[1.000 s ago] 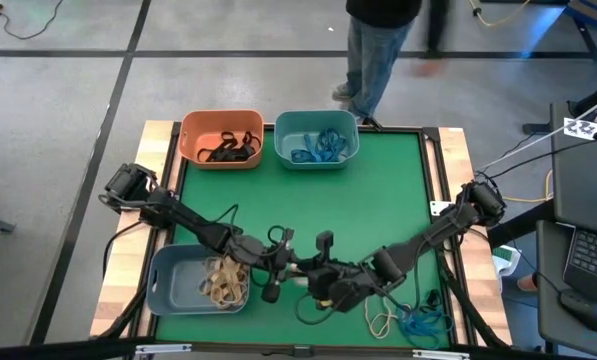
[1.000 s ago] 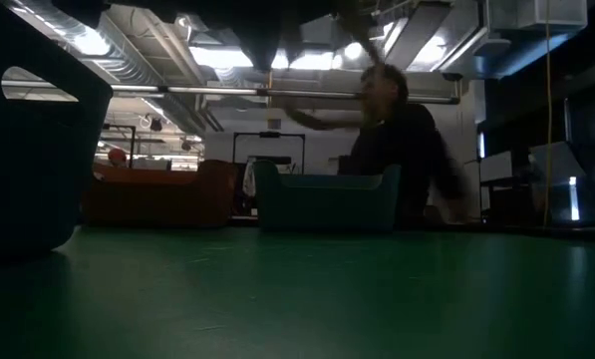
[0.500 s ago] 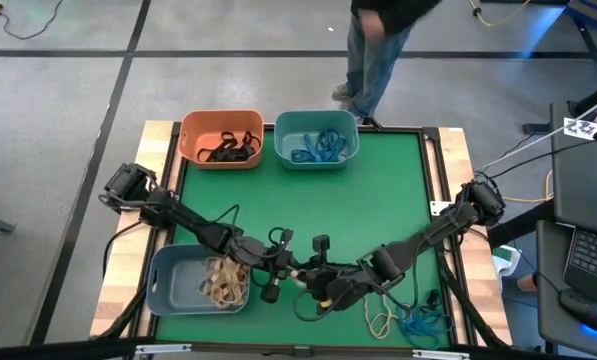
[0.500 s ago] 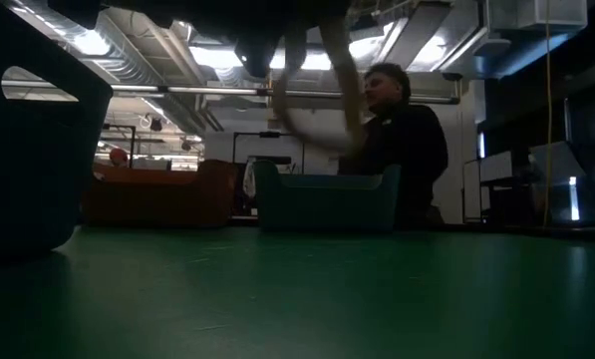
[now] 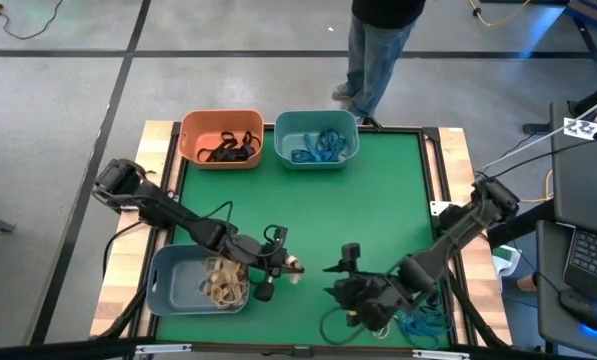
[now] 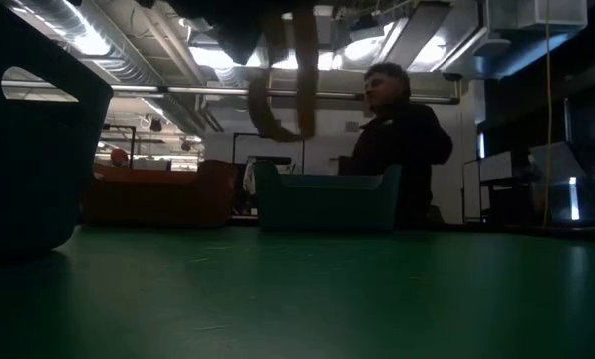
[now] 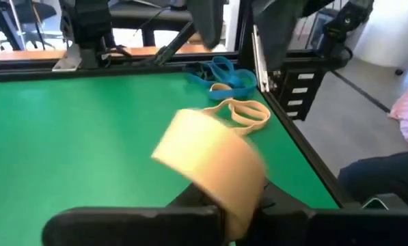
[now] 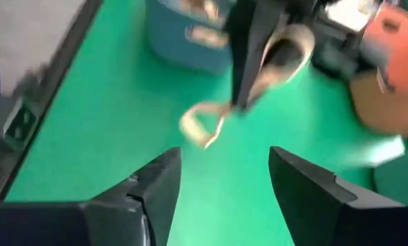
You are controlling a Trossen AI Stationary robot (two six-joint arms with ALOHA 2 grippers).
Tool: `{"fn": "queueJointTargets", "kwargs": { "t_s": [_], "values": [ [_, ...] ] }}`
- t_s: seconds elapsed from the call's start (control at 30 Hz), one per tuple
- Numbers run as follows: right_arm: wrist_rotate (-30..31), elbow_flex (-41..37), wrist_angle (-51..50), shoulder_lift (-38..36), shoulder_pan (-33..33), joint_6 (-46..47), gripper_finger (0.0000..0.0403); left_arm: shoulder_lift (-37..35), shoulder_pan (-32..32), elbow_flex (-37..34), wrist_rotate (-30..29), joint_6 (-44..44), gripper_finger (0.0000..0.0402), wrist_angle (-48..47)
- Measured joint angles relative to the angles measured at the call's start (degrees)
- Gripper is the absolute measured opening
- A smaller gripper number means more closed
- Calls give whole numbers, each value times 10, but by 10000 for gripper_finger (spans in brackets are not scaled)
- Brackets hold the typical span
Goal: Sort rubber bands into baskets
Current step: Put the white rubber band into the blue bin
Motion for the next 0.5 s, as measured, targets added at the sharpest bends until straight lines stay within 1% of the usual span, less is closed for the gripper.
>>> {"fn": "queueJointTargets", "kwargs": {
  "t_s": [0.07,0.2,0.5],
  "values": [
    [1,-1,-34,1,9,34,222,-14,0,0,-8,0,4,-20],
    [3,-17,-61,5,20,95,222,-43,0,0,-16,0,3,-53],
    [8,-58,-66,5,26,158,223,-96,-8,40,-59,0,2,-205]
  ]
}}
